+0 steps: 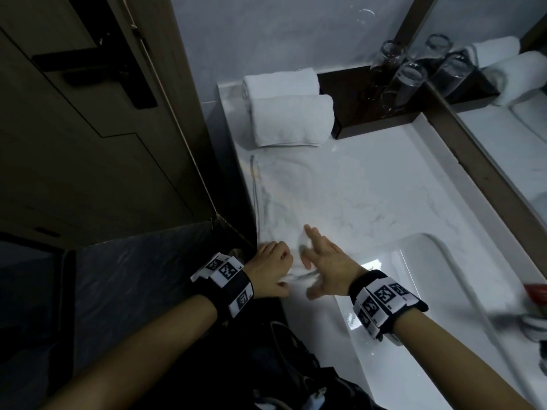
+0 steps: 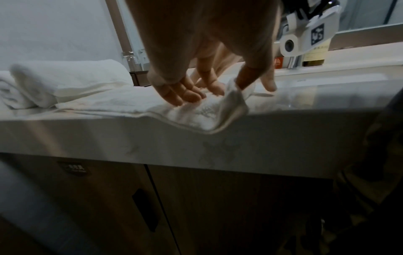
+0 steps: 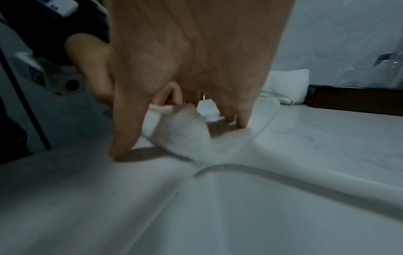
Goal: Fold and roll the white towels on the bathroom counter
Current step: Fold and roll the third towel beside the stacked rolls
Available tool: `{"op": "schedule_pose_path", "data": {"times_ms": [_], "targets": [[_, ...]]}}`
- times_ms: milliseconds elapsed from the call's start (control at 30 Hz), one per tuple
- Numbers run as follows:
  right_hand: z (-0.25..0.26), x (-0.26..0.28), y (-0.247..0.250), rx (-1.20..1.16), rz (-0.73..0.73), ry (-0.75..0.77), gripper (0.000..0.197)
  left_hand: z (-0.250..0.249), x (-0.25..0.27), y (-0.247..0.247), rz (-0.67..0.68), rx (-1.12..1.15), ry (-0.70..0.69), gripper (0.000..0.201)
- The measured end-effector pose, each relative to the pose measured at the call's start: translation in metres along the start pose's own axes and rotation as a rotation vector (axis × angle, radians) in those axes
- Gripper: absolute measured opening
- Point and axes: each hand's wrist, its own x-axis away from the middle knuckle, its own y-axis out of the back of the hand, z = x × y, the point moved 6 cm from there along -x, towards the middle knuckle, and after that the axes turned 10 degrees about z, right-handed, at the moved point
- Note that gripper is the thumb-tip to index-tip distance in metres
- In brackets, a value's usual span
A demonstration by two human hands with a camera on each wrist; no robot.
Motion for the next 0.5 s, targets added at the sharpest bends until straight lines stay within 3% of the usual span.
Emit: {"op": "schedule_pose_path", "data": {"times_ms": [100,200,267,333,433,500], "targets": [[0.004,0.002,0.003,0.029,0.014,-0.009,0.05,0.004,0.002,0.01,0.009,0.133,-0.019,0.02],[-0.002,0.008,0.023,-0.136,-0.019,-0.076,0.044,0.01,0.009,0.021,-0.028,0.318,-0.002,0.012],[-0.008,0.014,0.036,-0.214,-0.055,-0.095,0.027,0.014,0.015,0.025,-0.055,0.364,0.02,0.013],[-0.013,0.021,0.04,-0.229,-0.053,-0.078,0.017,0.019,0.021,0.023,-0.052,0.352,0.032,0.013],[-0.02,0.029,0.036,-0.328,-0.042,-0.043,0.025,0.021,0.026,0.009,0.087,0.208,0.024,0.025],[-0.025,0.031,0.031,-0.408,-0.057,-0.021,0.024,0.019,0.029,0.008,0.062,0.189,-0.018,0.027]]}}
